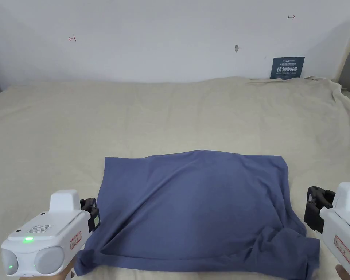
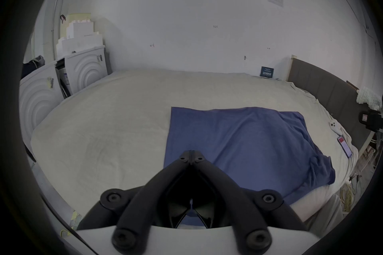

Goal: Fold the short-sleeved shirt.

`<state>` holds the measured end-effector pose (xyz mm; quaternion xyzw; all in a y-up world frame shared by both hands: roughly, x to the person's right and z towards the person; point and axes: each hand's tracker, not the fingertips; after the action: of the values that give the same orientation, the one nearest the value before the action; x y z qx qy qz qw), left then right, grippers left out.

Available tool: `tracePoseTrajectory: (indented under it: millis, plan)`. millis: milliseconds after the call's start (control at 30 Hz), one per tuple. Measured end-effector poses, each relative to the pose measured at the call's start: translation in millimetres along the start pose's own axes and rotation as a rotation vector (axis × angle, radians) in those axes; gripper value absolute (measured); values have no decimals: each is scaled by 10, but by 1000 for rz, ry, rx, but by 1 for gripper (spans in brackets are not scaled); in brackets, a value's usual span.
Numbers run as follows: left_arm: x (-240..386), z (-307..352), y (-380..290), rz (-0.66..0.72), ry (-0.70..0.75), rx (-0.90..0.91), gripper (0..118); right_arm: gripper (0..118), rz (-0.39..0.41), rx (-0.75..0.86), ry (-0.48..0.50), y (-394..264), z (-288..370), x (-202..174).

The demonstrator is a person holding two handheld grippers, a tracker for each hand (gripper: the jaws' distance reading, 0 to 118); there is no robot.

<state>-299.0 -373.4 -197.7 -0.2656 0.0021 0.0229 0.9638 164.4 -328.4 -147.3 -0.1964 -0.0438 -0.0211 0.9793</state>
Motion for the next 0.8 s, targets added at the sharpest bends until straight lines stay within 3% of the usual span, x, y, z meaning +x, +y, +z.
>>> tracePoseTrajectory:
  millis: [233, 433, 500, 633, 667, 800]
  plan:
    - [-20, -10, -34, -31, -14, -96, 0, 0, 0, 3, 3, 14, 2, 30]
    - [-172, -188, -147, 2, -27, -305, 2, 0, -6, -7, 3, 6, 11, 50]
    - [-240, -251, -233, 24, -13, -343, 19, 0, -9, -14, 3, -11, 11, 60]
    - [-342, -370, -416, 26, 15, -395, 91, 0, -9, -39, 3, -52, -4, 84]
    - [-358, -398, -454, 16, 31, -407, 96, 0, -9, -43, 3, -63, -8, 87]
    - [-425, -487, -585, 2, 74, -423, 96, 0, -13, -66, 3, -116, -25, 114]
